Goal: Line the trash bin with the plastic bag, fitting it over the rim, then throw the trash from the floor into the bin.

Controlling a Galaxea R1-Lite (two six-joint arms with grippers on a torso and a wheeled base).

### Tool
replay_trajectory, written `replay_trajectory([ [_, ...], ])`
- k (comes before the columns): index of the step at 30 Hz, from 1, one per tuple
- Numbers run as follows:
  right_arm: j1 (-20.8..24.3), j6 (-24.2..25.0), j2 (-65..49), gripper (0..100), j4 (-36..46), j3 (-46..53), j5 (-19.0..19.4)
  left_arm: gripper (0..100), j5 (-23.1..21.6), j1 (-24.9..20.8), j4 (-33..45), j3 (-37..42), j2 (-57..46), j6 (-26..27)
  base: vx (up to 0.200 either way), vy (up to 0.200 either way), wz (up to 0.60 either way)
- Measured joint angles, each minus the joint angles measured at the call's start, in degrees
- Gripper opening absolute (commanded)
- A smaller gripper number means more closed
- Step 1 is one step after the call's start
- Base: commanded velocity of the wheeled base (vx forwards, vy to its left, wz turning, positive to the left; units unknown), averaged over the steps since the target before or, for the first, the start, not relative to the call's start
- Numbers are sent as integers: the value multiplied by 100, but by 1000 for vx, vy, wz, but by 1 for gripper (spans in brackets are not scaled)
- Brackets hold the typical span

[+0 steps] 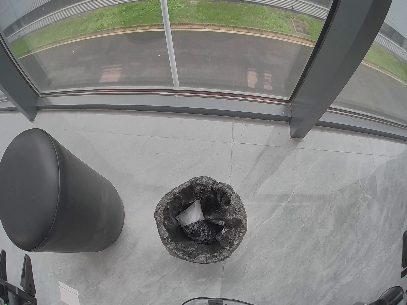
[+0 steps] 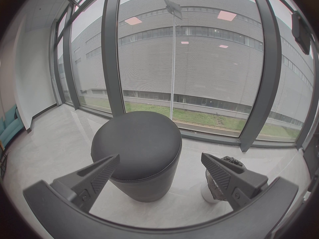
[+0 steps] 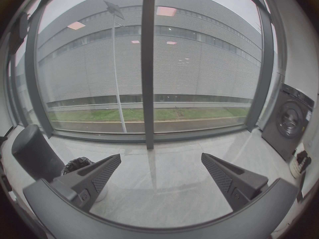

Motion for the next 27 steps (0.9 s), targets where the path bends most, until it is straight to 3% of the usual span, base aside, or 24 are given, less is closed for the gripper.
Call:
replay_trajectory([
  [5,0,-255,-7,100,-180,328,947,100,-27,0,2,0,0,221,0,0,0],
  [8,5,-552,-7,100,37,417,1292,100,-115,0,0,0,0,388,0,0,0],
  [14,5,-447,-7,100,104,455,1357,100,-619,0,2,0,0,890,0,0,0],
  [21,5,-475,-5,100,112,461,1354,100,-1924,-6,90,0,0,861,0,0,0],
  [24,5,-468,-5,100,115,461,1357,100,-2016,-6,134,0,0,830,0,0,0],
  [27,5,-458,-5,100,115,461,1354,100,-1643,-11,145,0,0,797,0,0,0],
])
